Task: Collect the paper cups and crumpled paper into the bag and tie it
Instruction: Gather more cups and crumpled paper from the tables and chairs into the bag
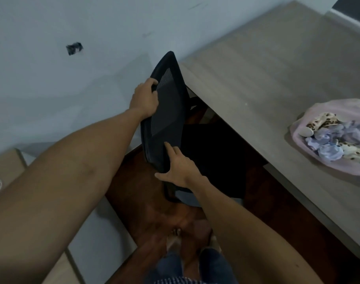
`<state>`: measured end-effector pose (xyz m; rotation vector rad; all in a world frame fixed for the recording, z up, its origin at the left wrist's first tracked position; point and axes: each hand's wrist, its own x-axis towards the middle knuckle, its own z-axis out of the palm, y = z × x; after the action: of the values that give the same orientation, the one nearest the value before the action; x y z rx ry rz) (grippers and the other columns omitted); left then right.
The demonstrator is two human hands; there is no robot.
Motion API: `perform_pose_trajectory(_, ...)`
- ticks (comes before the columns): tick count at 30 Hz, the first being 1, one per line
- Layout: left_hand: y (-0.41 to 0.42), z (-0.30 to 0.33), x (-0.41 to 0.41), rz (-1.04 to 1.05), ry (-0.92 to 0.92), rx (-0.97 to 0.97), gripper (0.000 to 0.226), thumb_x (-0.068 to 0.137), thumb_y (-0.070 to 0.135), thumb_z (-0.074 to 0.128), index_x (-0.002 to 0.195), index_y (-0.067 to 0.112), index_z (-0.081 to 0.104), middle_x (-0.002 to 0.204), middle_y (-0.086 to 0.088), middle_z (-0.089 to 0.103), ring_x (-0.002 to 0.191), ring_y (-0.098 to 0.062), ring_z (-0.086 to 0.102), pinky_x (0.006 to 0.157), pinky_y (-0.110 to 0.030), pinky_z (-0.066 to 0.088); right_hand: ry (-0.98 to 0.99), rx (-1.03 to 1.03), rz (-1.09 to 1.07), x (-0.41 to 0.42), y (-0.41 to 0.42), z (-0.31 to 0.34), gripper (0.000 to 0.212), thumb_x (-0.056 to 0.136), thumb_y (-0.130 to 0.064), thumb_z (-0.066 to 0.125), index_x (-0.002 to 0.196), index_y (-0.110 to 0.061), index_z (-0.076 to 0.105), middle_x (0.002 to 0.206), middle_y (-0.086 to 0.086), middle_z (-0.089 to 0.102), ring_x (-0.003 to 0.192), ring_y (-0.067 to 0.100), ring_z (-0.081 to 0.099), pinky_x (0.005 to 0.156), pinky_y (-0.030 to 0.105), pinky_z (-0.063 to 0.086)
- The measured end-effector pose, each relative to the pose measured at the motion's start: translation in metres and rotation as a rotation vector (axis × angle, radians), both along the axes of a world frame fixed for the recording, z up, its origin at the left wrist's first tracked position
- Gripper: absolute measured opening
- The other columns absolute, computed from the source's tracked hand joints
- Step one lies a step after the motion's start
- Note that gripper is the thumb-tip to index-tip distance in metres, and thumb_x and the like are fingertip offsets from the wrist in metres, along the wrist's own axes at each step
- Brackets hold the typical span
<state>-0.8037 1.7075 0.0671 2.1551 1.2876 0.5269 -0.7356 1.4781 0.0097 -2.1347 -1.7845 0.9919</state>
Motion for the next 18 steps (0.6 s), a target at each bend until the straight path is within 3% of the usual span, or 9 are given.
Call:
perform_pose_trajectory(6, -0.003, 0.003, 0.007, 0.049, -0.037, -0.130, 0.033, 0.105, 0.018, 0.041, 0.136, 0.026, 0.047, 0.114, -0.017, 0.062, 0.089, -0.030, 0.063, 0.071, -0.033, 0.048, -0.003, 0.043, 0.064, -0.002, -0.003, 0.002, 0.106, 0.090, -0.047, 0.065, 0.162, -0.019, -0.006, 0.152, 0.010, 0.033, 0.111, 0.038, 0.058, 0.088, 0.048, 0.054)
perform_pose_trajectory(14, -0.045, 0.012, 0.024, 0.100, -0.016, -0.174, 0.039, 0.102, 0.010, 0.041, 0.139, 0.019, 0.040, 0.092, -0.005, 0.054, 0.082, -0.022, 0.054, 0.072, -0.036, 0.046, 0.002, 0.013, 0.100, 0.037, -0.040, 0.005, 0.102, 0.090, -0.043, 0.063, 0.163, -0.024, -0.005, 0.157, 0.005, 0.032, 0.116, 0.036, 0.057, 0.086, 0.041, 0.051)
perform_pose_trajectory(18, -0.073, 0.017, 0.037, 0.082, -0.031, -0.244, 0.035, 0.099, 0.016, 0.043, 0.132, 0.025, 0.039, 0.108, -0.013, 0.056, 0.077, -0.020, 0.055, 0.059, -0.031, 0.043, 0.032, -0.034, 0.067, 0.072, -0.083, 0.015, 0.095, 0.093, -0.035, 0.062, 0.162, -0.036, -0.003, 0.164, -0.001, 0.022, 0.110, 0.025, 0.057, 0.082, 0.039, 0.048)
